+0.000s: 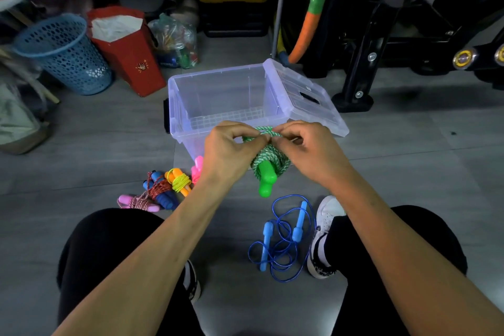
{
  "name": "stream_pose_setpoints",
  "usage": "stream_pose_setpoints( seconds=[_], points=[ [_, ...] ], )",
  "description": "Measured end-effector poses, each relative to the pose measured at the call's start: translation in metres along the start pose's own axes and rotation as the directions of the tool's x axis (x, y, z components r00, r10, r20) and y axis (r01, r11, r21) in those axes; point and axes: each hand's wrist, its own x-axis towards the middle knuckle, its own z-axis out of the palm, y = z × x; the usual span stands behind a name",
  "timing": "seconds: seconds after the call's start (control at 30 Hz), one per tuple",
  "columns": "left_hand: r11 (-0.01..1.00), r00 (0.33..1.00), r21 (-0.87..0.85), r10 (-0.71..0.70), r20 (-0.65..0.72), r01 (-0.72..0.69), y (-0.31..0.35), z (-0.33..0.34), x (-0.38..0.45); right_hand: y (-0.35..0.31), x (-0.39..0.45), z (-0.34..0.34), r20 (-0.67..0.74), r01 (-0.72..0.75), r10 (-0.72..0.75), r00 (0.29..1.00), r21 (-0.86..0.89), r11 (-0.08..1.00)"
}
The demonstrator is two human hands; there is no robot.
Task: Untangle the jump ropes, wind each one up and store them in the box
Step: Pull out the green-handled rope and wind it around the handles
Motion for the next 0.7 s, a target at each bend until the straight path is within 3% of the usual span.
stream_pose_setpoints(
  seconds=[0.13,0.23,0.27,0.4,0.47,0.53,0.6,0.7],
  points=[
    [0.998,0.997,0.052,-0.030,-0.064,0.033,-0.003,0.003,0.000,0.002,-0.001,-0.001,-0.160,0.079,-0.126,0.979,-0.269,0.960],
    [0.998,0.995,0.055,-0.026,-0.097,0.031,-0.001,0.003,-0.002,-0.004,-0.002,0.002,-0.054,0.088,-0.155,0.986,-0.626,0.775],
    [0.998,0.994,0.063,-0.014,-0.108,0.021,-0.002,0.003,-0.003,-0.003,-0.003,0.005,-0.025,0.112,-0.170,0.985,-0.655,0.747],
    [0.998,0.991,-0.010,-0.064,-0.115,0.063,0.001,0.007,-0.006,-0.002,-0.001,0.008,-0.153,0.173,-0.242,0.958,-0.365,0.915],
    [0.941,0.952,-0.159,-0.306,-0.023,0.299,0.005,0.010,-0.008,0.000,0.001,0.007,-0.223,0.196,-0.260,0.940,-0.273,0.942],
    [0.762,0.805,-0.258,-0.550,0.223,0.593,0.010,0.009,-0.011,-0.002,0.000,0.010,-0.234,0.211,-0.272,0.934,-0.254,0.944],
    [0.631,0.702,-0.320,-0.573,0.423,0.707,0.014,0.006,-0.013,-0.005,-0.002,0.014,-0.224,0.223,-0.266,0.938,-0.200,0.954],
    [0.615,0.752,-0.439,-0.472,0.460,0.655,0.016,-0.002,-0.009,-0.008,-0.001,0.014,-0.201,0.140,-0.129,0.971,0.045,0.989]
  ],
)
